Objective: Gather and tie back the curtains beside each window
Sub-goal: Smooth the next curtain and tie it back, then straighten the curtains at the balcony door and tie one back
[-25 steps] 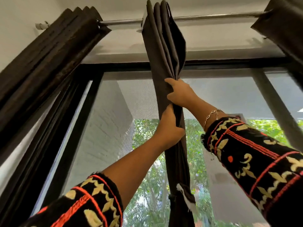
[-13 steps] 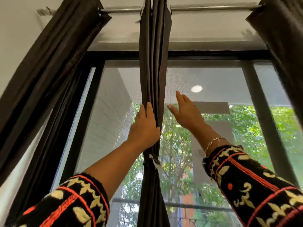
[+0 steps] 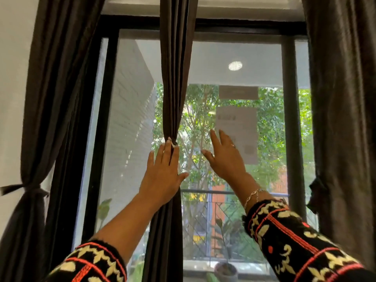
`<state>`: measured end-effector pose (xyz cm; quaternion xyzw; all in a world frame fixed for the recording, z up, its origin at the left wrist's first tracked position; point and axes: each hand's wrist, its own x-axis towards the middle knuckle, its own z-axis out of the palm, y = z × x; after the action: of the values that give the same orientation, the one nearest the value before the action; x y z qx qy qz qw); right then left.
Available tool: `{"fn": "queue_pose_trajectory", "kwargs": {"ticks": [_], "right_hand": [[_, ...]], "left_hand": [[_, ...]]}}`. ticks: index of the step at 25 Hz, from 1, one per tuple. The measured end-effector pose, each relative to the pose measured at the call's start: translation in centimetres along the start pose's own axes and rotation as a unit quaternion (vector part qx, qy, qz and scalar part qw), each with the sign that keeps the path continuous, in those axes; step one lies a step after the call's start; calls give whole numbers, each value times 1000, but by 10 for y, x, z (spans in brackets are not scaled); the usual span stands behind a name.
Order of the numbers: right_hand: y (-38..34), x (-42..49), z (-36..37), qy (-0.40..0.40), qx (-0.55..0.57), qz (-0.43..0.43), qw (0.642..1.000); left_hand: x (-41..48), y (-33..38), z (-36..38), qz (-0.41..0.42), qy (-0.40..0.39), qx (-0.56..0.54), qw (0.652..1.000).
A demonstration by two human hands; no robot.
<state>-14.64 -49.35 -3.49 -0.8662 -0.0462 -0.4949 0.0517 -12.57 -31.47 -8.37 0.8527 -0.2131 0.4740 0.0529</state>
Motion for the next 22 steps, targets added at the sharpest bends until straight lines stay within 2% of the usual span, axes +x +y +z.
{"fn": "queue_pose_trajectory", "kwargs": {"ticks": [5,8,10,16,22], "right_hand": [[20,-77,3,-64,-45,19,997],[40,-113,-1,-97,-79,26,992],[57,-135,-7,-98,-95,29,990],[126,-189,-41,-111,-155,40,981],[216,-216,-89,-69,-212,36,974]], "left_hand": [[-57,28,22,22,-61,7,998],[-75,52,32,74,-44,14,996],[-79,71,32,96,-25,28,995],[-78,142,41,118,-42,-20,992],[-52,239,55,137,-22,-60,988]]}}
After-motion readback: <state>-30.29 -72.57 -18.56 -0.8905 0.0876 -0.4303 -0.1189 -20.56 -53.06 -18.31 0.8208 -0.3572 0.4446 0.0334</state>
